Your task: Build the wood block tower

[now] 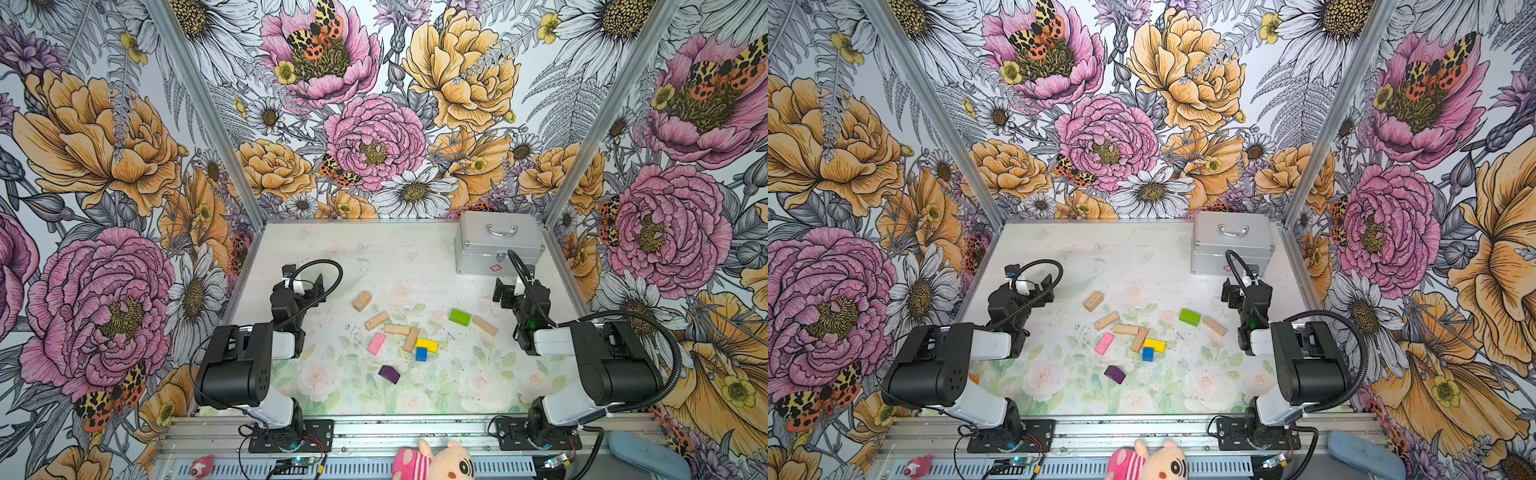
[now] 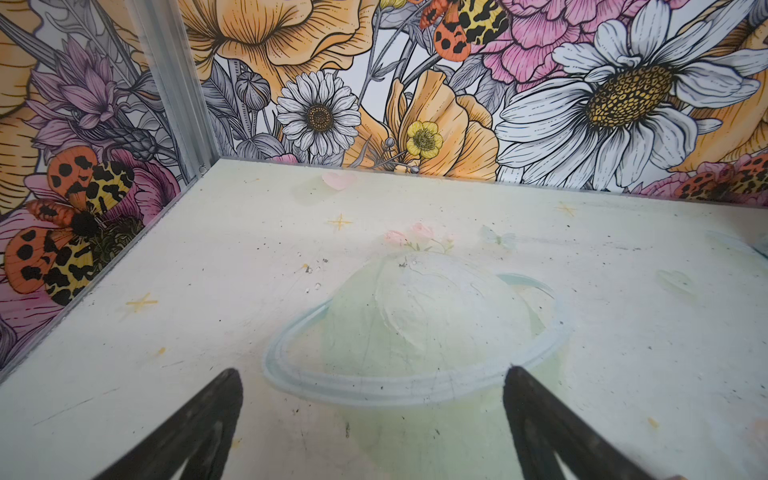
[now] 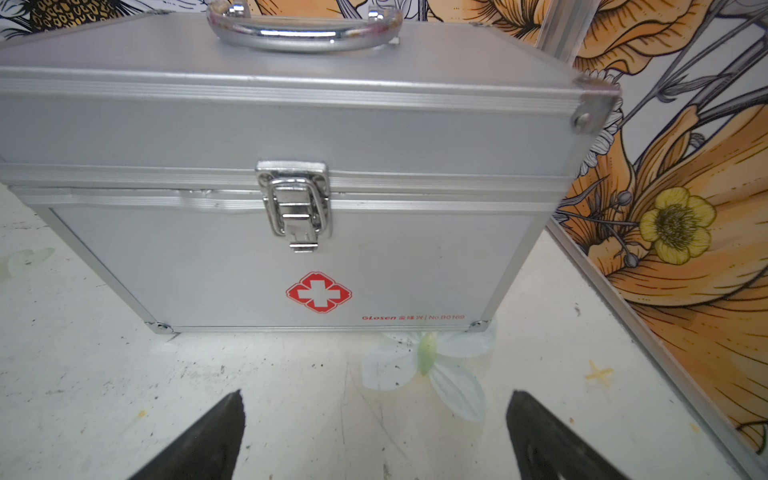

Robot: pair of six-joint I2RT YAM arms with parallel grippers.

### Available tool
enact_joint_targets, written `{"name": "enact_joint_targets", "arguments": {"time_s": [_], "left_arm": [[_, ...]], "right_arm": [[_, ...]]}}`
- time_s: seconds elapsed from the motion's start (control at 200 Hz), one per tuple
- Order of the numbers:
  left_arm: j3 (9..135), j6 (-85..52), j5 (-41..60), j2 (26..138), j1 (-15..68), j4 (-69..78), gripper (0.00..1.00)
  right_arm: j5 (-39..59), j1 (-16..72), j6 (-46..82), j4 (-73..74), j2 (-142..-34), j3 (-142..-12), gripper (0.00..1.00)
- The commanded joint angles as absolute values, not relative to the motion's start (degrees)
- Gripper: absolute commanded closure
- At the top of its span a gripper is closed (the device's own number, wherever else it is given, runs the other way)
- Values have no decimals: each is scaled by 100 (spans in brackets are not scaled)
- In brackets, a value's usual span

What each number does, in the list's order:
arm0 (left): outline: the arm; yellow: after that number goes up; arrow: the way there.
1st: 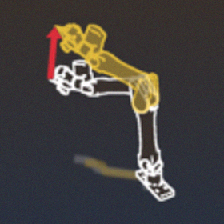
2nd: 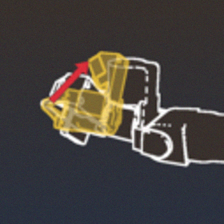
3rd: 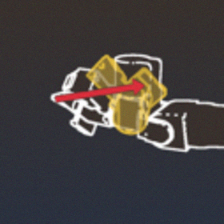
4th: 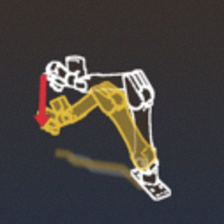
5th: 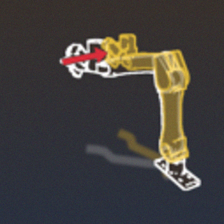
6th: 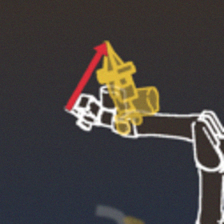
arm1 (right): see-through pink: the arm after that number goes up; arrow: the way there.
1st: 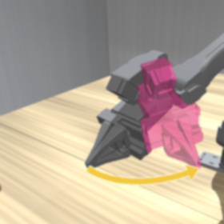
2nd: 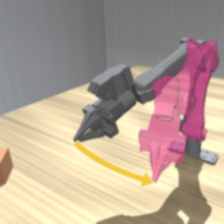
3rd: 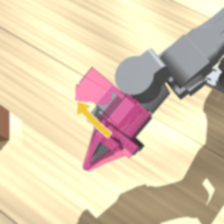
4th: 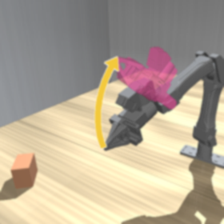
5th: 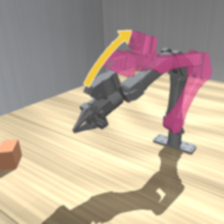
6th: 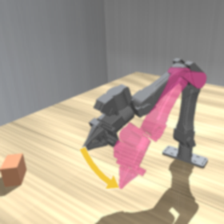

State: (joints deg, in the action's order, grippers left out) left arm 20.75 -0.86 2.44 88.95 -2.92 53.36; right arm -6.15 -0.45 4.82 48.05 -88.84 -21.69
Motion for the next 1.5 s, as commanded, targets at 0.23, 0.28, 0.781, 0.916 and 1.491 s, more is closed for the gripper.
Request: {"name": "enact_joint_targets", "arguments": {"time_s": [0.23, 0.28, 0.781, 0.916, 1.491], "left_arm": [[2162, -20, 343, 8903, -333, 5425, 1], [2162, -25, 347, 8902, -325, 5428, 1], [2197, -17, 316, 8905, -318, 5362, 1], [2282, 71, 348, 8853, -266, 5132, 4], [3163, -977, -878, 6516, 1188, 2085, 2]], "right_arm": [[-580, -85, 423, 4912, -8802, -2269, 0], [-580, -86, 425, 4911, -8807, -2268, 0], [-504, -115, 449, 4861, -8808, -2298, 0], [-791, -39, 468, 4803, -8736, -2305, 0], [-1398, 416, 3638, -2015, -5594, -4396, 0]]}}
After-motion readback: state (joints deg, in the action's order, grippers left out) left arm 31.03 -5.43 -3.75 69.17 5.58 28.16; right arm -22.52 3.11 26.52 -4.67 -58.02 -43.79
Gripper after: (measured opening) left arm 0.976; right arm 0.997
